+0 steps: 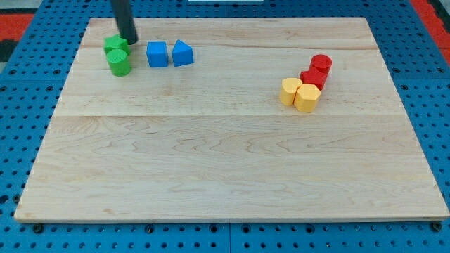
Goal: Keep green blocks and blue blocks in a horizontal line
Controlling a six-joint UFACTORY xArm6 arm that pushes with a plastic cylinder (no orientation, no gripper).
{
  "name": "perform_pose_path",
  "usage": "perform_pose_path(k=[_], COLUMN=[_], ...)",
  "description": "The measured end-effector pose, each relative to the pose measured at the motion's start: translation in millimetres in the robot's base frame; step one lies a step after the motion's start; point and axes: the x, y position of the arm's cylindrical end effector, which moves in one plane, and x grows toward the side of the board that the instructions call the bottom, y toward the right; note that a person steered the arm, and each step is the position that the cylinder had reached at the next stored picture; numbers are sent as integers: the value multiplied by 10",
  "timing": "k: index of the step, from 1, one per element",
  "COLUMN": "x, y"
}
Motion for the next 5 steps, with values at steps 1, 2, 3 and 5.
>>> perform_pose_path(k=[1, 2, 3, 5], x=[0, 34, 232, 879], y=[-435, -520, -555, -565])
